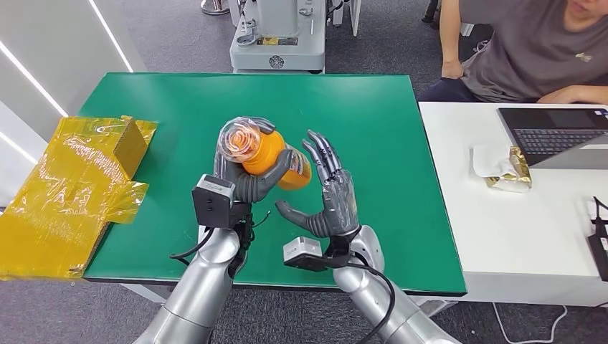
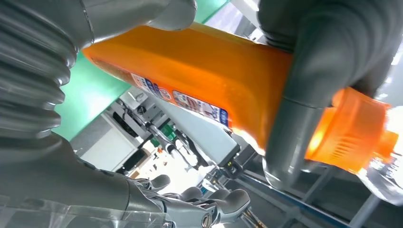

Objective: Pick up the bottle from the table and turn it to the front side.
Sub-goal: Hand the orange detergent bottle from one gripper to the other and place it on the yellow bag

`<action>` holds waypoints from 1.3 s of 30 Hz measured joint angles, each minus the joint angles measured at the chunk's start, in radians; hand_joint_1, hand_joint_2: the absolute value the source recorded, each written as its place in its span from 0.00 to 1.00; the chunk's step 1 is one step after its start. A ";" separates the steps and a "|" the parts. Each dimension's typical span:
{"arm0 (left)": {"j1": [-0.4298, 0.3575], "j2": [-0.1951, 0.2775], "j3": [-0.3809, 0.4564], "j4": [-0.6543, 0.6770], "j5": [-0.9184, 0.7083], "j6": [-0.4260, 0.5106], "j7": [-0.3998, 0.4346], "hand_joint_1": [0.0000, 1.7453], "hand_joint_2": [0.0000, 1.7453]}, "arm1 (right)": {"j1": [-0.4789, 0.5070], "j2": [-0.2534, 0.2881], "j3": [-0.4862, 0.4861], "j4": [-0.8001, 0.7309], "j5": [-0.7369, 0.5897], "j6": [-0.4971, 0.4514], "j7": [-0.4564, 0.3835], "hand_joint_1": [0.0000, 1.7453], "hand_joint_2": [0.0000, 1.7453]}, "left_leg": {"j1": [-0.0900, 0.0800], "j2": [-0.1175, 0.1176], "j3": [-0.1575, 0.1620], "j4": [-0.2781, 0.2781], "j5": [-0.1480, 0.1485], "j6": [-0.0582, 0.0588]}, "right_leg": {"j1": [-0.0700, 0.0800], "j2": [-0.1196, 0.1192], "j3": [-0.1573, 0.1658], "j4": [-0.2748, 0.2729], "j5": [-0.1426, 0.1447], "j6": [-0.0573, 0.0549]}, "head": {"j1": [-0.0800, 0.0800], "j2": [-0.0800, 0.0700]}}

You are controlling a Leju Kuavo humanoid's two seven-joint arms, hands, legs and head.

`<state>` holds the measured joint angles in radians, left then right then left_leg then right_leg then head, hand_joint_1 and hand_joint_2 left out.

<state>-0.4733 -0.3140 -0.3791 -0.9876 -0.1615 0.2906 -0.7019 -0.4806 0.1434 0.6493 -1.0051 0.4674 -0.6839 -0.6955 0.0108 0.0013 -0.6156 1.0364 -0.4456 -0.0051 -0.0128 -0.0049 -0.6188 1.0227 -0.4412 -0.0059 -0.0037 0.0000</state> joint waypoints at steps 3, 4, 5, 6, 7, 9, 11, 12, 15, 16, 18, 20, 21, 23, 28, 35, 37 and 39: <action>0.005 0.001 0.002 0.000 -0.001 0.005 0.001 1.00 1.00 | 0.043 0.000 -0.004 -0.067 0.026 0.000 0.000 0.00 1.00 | 0.000 0.000 0.000 0.000 0.000 0.000 | 0.000 0.000 0.000 0.000 0.000 0.000 | 0.000 0.000; 0.008 0.003 0.003 0.000 -0.002 0.008 0.001 1.00 1.00 | 0.063 0.000 -0.004 -0.099 0.042 0.000 0.000 0.00 1.00 | 0.000 0.000 0.000 0.000 0.000 0.000 | 0.000 0.000 0.000 0.000 0.000 0.000 | 0.000 0.000; 0.010 0.004 0.004 0.000 -0.004 0.011 0.002 1.00 1.00 | 0.085 0.000 -0.004 -0.132 0.059 0.000 0.000 0.00 1.00 | 0.000 0.000 0.000 0.000 0.000 0.000 | 0.000 0.000 0.000 0.000 0.000 0.000 | 0.000 0.000; 0.012 0.007 0.005 0.000 -0.007 0.015 0.005 1.00 1.00 | 0.108 0.001 -0.004 -0.166 0.074 0.000 -0.001 0.00 1.00 | 0.000 0.000 0.000 0.000 0.000 0.000 | 0.000 0.000 0.000 0.000 -0.001 0.000 | 0.000 0.000; 0.013 0.009 0.006 0.000 -0.011 0.019 0.007 1.00 1.00 | 0.131 0.003 -0.003 -0.197 0.081 0.000 -0.002 0.00 1.00 | 0.000 0.000 0.000 -0.001 0.000 0.000 | 0.000 0.000 0.000 0.000 -0.001 0.000 | 0.000 0.000; 0.015 0.014 0.009 -0.001 -0.021 0.035 0.013 1.00 1.00 | 0.175 0.009 -0.002 -0.239 0.044 0.008 -0.005 0.00 1.00 | 0.000 0.000 0.000 -0.001 -0.001 0.000 | 0.000 0.000 0.000 0.000 -0.001 0.000 | 0.000 0.000; 0.021 0.022 0.014 -0.005 -0.041 0.063 0.017 1.00 1.00 | 0.216 0.014 -0.002 -0.255 -0.079 0.028 -0.006 0.00 1.00 | 0.000 0.000 0.000 -0.001 -0.001 -0.001 | 0.000 0.000 0.000 0.000 -0.002 0.000 | 0.000 0.000; 0.025 0.029 0.018 -0.009 -0.057 0.079 0.021 1.00 1.00 | 0.237 0.016 -0.004 -0.260 -0.152 0.032 -0.005 0.00 1.00 | 0.000 0.000 0.000 -0.001 -0.001 -0.001 | 0.000 0.000 0.000 0.000 -0.002 0.000 | 0.000 0.000; 0.036 0.056 0.032 -0.022 -0.125 0.119 0.048 1.00 1.00 | 0.302 0.018 -0.019 -0.295 -0.235 0.009 -0.004 0.00 1.00 | 0.000 0.000 0.000 -0.001 -0.001 -0.001 | 0.000 0.000 0.000 0.000 -0.001 0.000 | 0.000 0.000; 0.037 0.067 0.039 -0.026 -0.150 0.128 0.059 1.00 1.00 | 0.323 0.022 -0.029 -0.318 -0.215 0.005 -0.005 0.00 1.00 | 0.000 0.000 0.000 -0.001 -0.001 -0.001 | 0.000 0.000 0.000 0.000 -0.001 0.000 | 0.000 0.000; 0.037 0.085 0.057 -0.031 -0.202 0.145 0.080 1.00 1.00 | 0.367 0.036 -0.062 -0.383 -0.153 0.002 -0.006 0.00 1.00 | 0.000 0.000 0.000 -0.001 -0.001 -0.001 | 0.000 -0.001 0.000 0.000 -0.001 -0.001 | 0.000 0.000; 0.037 0.106 0.077 -0.035 -0.248 0.167 0.100 1.00 1.00 | 0.411 0.056 -0.102 -0.467 -0.085 0.002 -0.007 0.00 1.00 | 0.000 0.000 0.000 -0.001 -0.001 -0.001 | 0.000 -0.001 0.000 0.000 -0.001 -0.001 | 0.000 0.000; 0.037 0.117 0.087 -0.035 -0.267 0.179 0.108 1.00 1.00 | 0.431 0.065 -0.120 -0.507 -0.056 0.002 -0.007 0.00 1.00 | 0.000 0.000 0.000 -0.002 -0.001 -0.001 | 0.000 0.000 0.000 0.000 -0.002 -0.001 | 0.000 0.000; 0.038 0.139 0.106 -0.037 -0.291 0.200 0.116 1.00 1.00 | 0.462 0.074 -0.144 -0.570 -0.020 0.001 -0.007 0.00 1.00 | 0.000 0.000 0.000 -0.002 -0.001 -0.001 | 0.000 0.000 0.000 0.000 -0.002 -0.001 | 0.000 0.000; 0.042 0.201 0.145 -0.052 -0.352 0.241 0.134 1.00 1.00 | 0.511 0.078 -0.177 -0.660 -0.011 0.001 -0.007 0.00 1.00 | 0.000 0.000 0.000 -0.002 -0.001 -0.001 | 0.000 0.000 0.000 0.000 -0.002 -0.001 | 0.000 0.000; 0.035 0.306 0.178 -0.052 -0.494 0.318 0.186 1.00 1.00 | 0.543 0.080 -0.200 -0.714 -0.028 0.001 -0.007 0.00 1.00 | 0.000 0.001 0.000 -0.002 -0.001 -0.001 | 0.000 0.000 0.000 0.000 -0.002 -0.001 | 0.000 0.000; 0.023 0.337 0.181 -0.043 -0.556 0.332 0.215 1.00 1.00 | 0.548 0.080 -0.203 -0.720 -0.029 0.001 -0.007 0.00 1.00 | 0.000 0.001 0.000 -0.002 -0.001 -0.001 | 0.000 0.000 0.000 0.000 -0.002 -0.001 | 0.000 0.000; -0.001 0.367 0.183 -0.021 -0.630 0.336 0.255 1.00 1.00 | 0.550 0.080 -0.205 -0.724 -0.034 0.001 -0.007 0.00 1.00 | 0.000 0.000 0.000 -0.002 -0.001 -0.001 | 0.000 0.000 0.000 0.000 -0.002 -0.001 | 0.000 0.000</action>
<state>-0.4744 0.0527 -0.1965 -1.0088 -0.7919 0.6265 -0.4466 0.0696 0.2239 0.4445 -1.7287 0.4335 -0.6825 -0.7023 0.0113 0.0018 -0.6151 1.0346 -0.4464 -0.0066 -0.0124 -0.0048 -0.6192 1.0230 -0.4432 -0.0067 -0.0034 0.0000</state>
